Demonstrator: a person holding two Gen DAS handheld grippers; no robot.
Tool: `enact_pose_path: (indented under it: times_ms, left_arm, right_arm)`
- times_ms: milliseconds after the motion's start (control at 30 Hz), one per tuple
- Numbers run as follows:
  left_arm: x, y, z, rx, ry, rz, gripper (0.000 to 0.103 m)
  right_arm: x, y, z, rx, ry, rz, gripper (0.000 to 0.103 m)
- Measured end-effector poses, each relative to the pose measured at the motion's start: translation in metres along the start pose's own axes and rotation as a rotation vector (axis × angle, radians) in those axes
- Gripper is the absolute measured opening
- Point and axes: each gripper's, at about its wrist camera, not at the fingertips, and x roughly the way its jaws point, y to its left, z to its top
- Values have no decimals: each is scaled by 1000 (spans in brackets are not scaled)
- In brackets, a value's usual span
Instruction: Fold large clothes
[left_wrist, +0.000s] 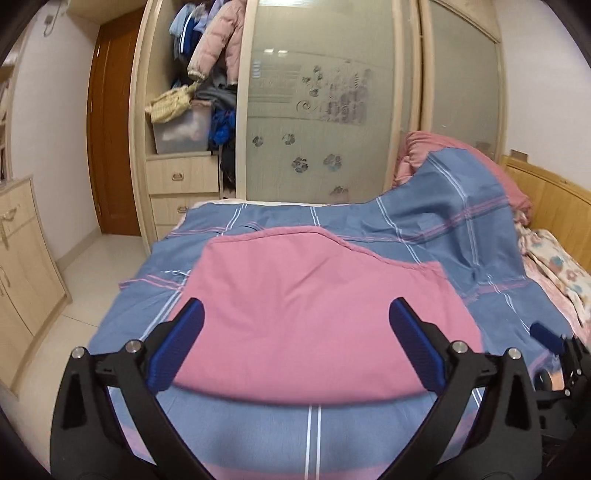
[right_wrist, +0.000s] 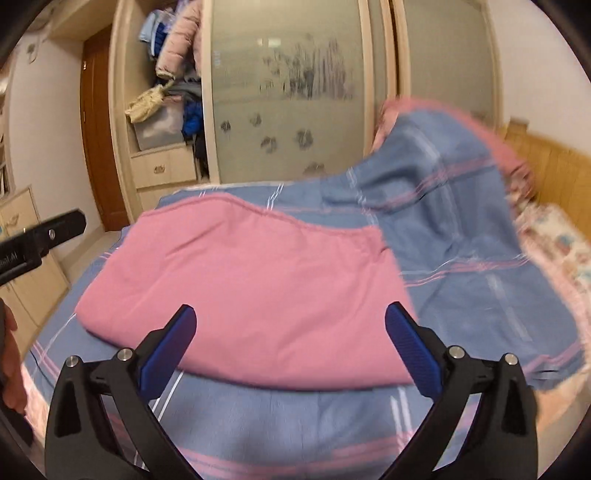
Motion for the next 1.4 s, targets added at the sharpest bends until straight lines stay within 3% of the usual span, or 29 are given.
enact_pose_path:
  times_ms: [100, 200, 433, 567, 1400]
  left_arm:
    - [-43, 0, -2, -35, -29, 69, 101]
    - [-72, 4, -4, -108, -9, 99, 101]
    - [-114, -11, -7, -28, -47, 102, 101]
    - [-114, -18, -9, -3, -14, 99, 101]
    - [-106, -20, -10, 22, 9, 97, 101]
  right_arm:
    - [-18, 6, 5, -10, 30, -33, 102]
    - [-35, 8, 7, 25, 74, -22, 102]
    - [-73, 18, 9, 39, 56, -63, 102]
    - [-82, 17, 5, 49, 36, -61, 102]
    - [-78, 21, -2, 36, 65, -21, 102]
